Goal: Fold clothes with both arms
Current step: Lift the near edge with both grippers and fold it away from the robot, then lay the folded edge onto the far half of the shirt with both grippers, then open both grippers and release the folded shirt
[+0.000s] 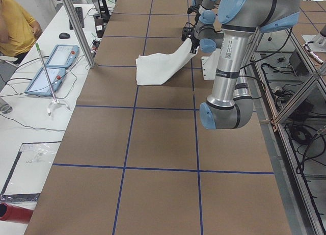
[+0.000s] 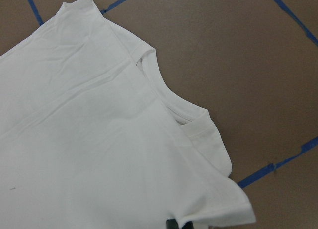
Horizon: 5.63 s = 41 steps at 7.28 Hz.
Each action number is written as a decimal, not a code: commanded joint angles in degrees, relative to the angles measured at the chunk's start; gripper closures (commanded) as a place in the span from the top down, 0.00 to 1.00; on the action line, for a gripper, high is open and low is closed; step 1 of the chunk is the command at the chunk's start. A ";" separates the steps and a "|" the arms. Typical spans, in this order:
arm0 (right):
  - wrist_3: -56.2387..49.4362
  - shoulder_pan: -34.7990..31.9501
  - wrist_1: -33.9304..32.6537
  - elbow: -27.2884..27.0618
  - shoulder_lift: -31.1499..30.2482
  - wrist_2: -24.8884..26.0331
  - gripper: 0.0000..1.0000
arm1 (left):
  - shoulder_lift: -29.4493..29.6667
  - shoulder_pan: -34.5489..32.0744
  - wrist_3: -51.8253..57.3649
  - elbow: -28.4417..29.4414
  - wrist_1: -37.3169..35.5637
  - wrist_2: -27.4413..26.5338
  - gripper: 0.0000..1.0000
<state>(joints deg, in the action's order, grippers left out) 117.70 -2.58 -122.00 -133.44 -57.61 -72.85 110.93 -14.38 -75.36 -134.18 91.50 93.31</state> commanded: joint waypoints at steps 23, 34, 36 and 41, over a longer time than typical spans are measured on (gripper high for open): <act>-22.87 -24.13 37.18 50.54 15.24 -7.06 0.97 | 9.57 -20.95 24.65 39.61 22.06 1.52 1.00; -26.03 -28.09 34.98 57.04 14.45 -4.51 0.00 | 8.70 -21.04 24.12 39.25 23.11 1.34 1.00; -27.17 -27.92 35.07 60.82 19.17 -2.30 1.00 | 7.99 -20.86 24.21 39.25 24.08 1.43 1.00; -43.21 -36.86 35.25 47.44 12.48 -22.05 1.00 | 12.54 -21.47 15.53 50.55 34.16 1.17 0.96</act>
<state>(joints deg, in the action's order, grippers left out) 80.45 -36.89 -86.86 -80.49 -40.79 -90.30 121.51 -35.60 -56.82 -88.15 121.87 94.66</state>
